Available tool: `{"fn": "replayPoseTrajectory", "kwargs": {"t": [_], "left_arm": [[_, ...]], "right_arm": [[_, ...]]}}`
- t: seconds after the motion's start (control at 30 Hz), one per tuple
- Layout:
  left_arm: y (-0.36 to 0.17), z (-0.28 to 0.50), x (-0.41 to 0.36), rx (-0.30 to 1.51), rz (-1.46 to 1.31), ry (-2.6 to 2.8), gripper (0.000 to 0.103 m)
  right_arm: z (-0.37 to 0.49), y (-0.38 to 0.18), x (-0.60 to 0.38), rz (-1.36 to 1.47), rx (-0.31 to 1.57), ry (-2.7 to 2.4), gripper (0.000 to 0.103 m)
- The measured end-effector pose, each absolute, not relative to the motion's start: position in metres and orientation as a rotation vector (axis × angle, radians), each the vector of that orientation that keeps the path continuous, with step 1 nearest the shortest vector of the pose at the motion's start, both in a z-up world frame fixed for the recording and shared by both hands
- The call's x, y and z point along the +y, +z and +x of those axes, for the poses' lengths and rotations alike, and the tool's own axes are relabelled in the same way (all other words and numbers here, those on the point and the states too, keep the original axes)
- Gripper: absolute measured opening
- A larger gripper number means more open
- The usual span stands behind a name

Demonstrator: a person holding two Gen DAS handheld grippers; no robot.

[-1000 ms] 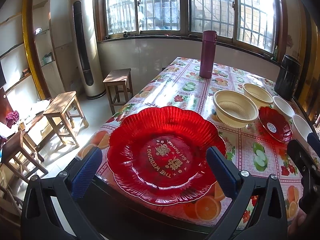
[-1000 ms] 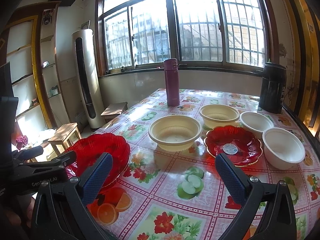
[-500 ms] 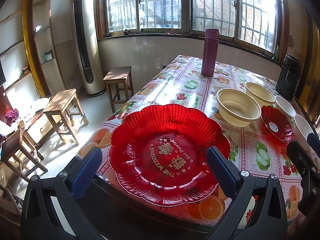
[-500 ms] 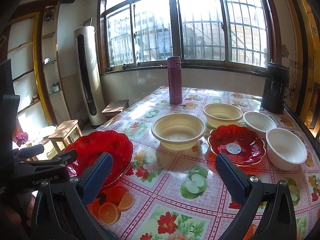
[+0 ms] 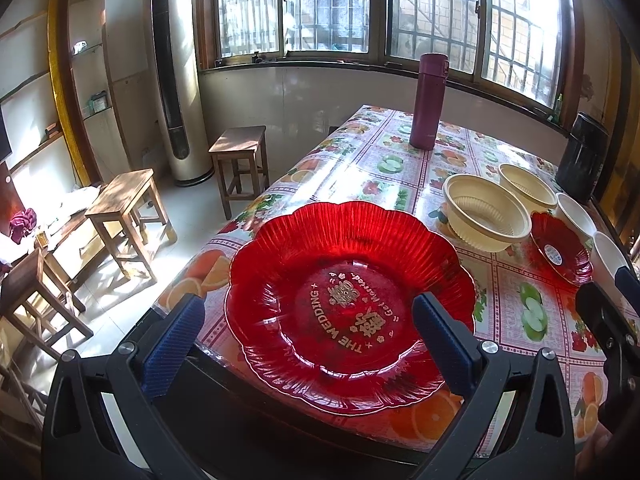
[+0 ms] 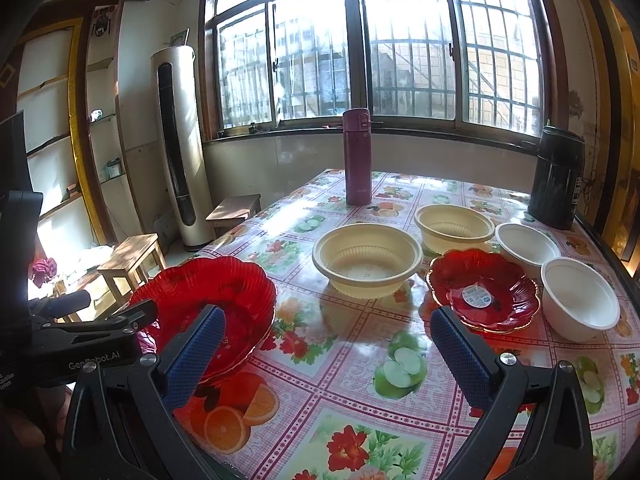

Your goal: Organize plates and bowls

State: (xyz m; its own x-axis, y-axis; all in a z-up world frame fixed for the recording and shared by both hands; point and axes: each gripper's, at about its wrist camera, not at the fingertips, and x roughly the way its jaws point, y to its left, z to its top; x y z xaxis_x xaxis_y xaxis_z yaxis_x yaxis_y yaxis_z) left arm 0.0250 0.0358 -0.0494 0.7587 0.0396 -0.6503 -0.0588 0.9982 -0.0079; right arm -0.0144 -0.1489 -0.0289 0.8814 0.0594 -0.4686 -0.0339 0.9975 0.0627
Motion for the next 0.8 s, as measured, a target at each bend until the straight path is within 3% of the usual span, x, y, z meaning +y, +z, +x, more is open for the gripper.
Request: {"fn": "replayPoseTrajectory", "kwargs": {"t": [0.43,0.6,0.73,0.8], "left_arm": [[-0.061,0.035,0.055,0.737,-0.034,0.046,0.103],[-0.068,0.041,0.065,0.753,-0.043,0.064,0.088],[-0.078,0.048,0.074,0.798,-0.068,0.069,0.067],[-0.083,0.052,0.078,0.820,-0.078,0.069,0.064]], "right_arm": [[0.016,-0.027,-0.128,0.092,0.520,0.114,0.103],[0.028,-0.033,-0.118,0.095,0.539,0.130,0.102],[0.039,-0.038,-0.115,0.107,0.565,0.136,0.099],[0.045,-0.043,-0.113,0.114,0.592,0.138,0.096]]}}
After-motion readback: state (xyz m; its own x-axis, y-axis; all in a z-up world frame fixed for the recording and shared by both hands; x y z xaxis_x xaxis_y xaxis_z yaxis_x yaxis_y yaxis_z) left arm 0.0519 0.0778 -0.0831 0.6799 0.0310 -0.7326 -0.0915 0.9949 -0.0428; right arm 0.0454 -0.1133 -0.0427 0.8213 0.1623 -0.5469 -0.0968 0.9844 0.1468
